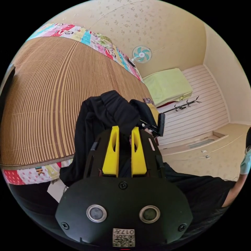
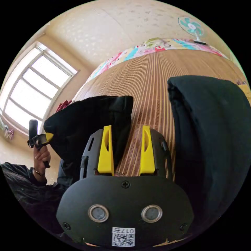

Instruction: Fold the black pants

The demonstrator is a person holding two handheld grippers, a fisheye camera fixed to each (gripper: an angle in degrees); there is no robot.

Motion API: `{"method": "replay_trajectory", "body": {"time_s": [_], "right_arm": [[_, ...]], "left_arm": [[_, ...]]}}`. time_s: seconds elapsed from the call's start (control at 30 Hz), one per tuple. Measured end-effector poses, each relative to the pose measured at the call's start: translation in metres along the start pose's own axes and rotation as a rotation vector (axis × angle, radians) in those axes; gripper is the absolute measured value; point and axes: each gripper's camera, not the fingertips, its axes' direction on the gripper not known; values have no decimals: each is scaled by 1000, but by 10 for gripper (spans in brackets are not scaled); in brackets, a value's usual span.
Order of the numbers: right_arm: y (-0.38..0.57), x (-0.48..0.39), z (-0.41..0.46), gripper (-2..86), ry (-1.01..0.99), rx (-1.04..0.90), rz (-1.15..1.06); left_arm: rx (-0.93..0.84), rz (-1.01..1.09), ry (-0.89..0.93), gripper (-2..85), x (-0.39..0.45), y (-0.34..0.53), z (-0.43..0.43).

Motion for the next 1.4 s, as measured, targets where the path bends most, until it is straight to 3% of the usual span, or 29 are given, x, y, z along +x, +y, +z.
{"method": "replay_trajectory", "body": {"time_s": [0.07,0.17,0.33,0.53,0.63,0.77,0.97,1.07,1.17,1.23,1.3,1.33,1.4], "right_arm": [[-2,-18,28,55,-124,-2,-62],[14,-83,45,34,34,-18,-150],[66,-173,-60,21,177,351,-196],[120,-258,-203,20,50,810,-407],[142,-307,-256,22,42,988,-481],[191,-344,-312,26,-51,1293,-595],[211,-379,-332,29,96,1527,-583],[156,-379,-332,30,220,1542,-559],[6,-367,-343,31,325,1416,-414],[-114,-361,-350,34,486,1363,-307],[-283,-335,-349,32,705,1130,-185],[-314,-323,-345,30,728,1045,-163],[-363,-280,-323,26,778,875,-135]], "left_arm": [[22,29,-8,67,7,15,-14],[53,59,42,63,14,41,-48],[231,120,50,59,30,100,-188],[497,289,80,58,91,152,-325],[628,412,-13,58,148,164,-354],[915,623,82,60,205,199,-396],[1154,732,96,62,251,199,-403],[1238,720,-104,61,263,158,-382],[1177,653,-309,60,281,34,-359],[954,573,-447,66,293,-131,-342],[734,483,-509,64,275,-244,-324],[633,385,-523,52,251,-287,-315],[595,306,-524,37,212,-308,-303]]}}
